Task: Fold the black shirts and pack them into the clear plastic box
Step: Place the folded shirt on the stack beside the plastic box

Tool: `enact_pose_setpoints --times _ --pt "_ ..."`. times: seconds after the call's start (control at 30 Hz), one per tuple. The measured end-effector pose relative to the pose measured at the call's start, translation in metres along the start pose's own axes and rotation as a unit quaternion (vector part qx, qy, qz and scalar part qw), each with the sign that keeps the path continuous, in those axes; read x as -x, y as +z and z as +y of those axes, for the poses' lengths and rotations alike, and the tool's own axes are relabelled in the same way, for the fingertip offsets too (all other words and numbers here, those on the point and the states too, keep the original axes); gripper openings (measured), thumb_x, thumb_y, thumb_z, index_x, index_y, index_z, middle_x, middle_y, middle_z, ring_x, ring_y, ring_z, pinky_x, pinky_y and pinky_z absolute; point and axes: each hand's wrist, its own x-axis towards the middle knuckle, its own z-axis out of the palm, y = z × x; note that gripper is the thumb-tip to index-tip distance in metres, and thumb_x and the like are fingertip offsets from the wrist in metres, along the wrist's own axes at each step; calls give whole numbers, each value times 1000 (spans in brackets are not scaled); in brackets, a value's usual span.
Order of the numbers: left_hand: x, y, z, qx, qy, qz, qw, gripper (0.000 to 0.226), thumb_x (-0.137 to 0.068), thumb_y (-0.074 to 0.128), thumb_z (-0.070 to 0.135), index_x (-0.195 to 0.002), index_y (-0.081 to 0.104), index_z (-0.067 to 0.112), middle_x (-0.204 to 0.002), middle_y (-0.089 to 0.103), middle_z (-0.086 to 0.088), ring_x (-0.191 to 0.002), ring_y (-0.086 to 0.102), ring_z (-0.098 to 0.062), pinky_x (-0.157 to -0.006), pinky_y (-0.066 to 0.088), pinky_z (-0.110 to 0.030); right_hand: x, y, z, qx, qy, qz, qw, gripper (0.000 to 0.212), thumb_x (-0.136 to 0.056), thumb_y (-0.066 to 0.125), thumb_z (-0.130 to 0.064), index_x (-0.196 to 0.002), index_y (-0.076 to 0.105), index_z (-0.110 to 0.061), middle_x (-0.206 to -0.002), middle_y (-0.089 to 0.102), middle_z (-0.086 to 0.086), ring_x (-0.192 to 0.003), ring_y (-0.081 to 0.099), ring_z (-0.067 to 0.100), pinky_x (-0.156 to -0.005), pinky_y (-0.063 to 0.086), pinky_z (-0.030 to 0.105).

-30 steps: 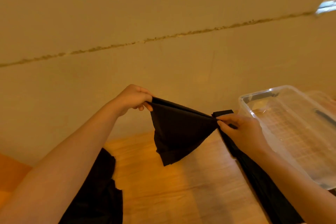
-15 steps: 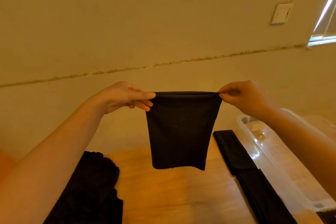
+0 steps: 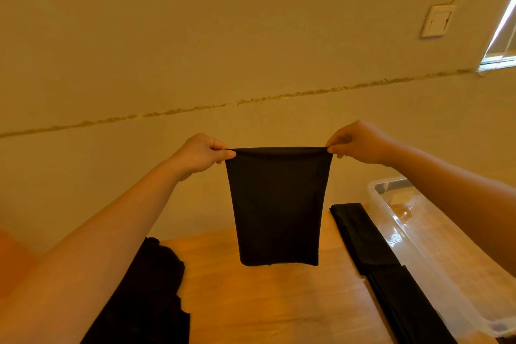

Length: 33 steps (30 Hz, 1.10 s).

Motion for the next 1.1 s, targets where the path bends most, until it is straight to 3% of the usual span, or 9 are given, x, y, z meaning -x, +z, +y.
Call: enact_pose_setpoints --times 0.2,0.37,0.53,0.6,0.67,0.73,0.8,0.93,1.1 --pt "-33 5 -12 117 -7 66 991 9 -78 78 21 -81 73 15 -68 60 -1 -59 46 -13 -57 41 -24 -39 8 3 -7 16 63 998 19 -94 60 -17 -108 71 -9 -85 64 0 -68 54 3 -58 38 17" --pt "-33 17 -18 119 42 151 980 7 -79 78 23 -77 71 22 -66 61 3 -57 51 -7 -58 44 -20 -34 22 5 -15 -19 133 991 22 -97 55 -17 -111 70 -9 -106 67 5 -94 57 17 -78 38 25" --pt "8 72 -78 66 67 129 987 10 -79 77 17 -89 75 15 -76 66 4 -67 58 -2 -62 43 -9 4 78 46 55 -64 74 994 22 -96 57 -18 -112 70 -12 -114 68 6 -103 61 22 -84 42 26" --pt "31 105 -112 14 80 100 992 12 -80 75 16 -92 76 16 -79 65 2 -73 59 -12 -68 48 -21 31 108 63 71 -77 38 994 22 -96 57 -18 -112 70 -12 -111 68 2 -104 60 19 -86 42 24" --pt "59 140 -145 -37 84 76 993 15 -83 73 18 -98 76 18 -79 62 9 -72 57 -7 -69 50 -29 62 143 82 87 -105 18 991 18 -93 61 -16 -106 72 -13 -103 70 1 -97 63 18 -82 46 26" --pt "91 172 -172 -72 85 62 992 19 -84 71 19 -104 74 17 -79 57 17 -73 53 0 -69 50 -24 92 179 104 99 -148 8 984 11 -87 69 -13 -96 74 -14 -89 72 0 -84 67 16 -75 55 32" --pt "121 199 -191 -84 79 46 992 21 -86 70 18 -106 73 15 -78 53 21 -73 50 4 -68 45 -15 121 207 122 113 -170 -10 979 9 -86 69 -17 -94 74 -18 -87 72 -4 -82 68 12 -75 55 29" --pt "163 232 -215 -127 101 40 986 18 -78 77 15 -96 76 13 -79 62 12 -77 59 -6 -67 44 -12 171 234 134 123 -199 -13 972 32 -88 43 -33 -90 74 -23 -87 70 -10 -80 66 6 -71 52 23" --pt "203 252 -229 -159 122 32 979 26 -62 89 11 -85 76 15 -77 66 7 -71 62 -6 -64 44 -11 220 256 148 114 -194 -35 974 24 -88 50 -32 -93 73 -26 -91 68 -12 -83 64 5 -72 54 24"
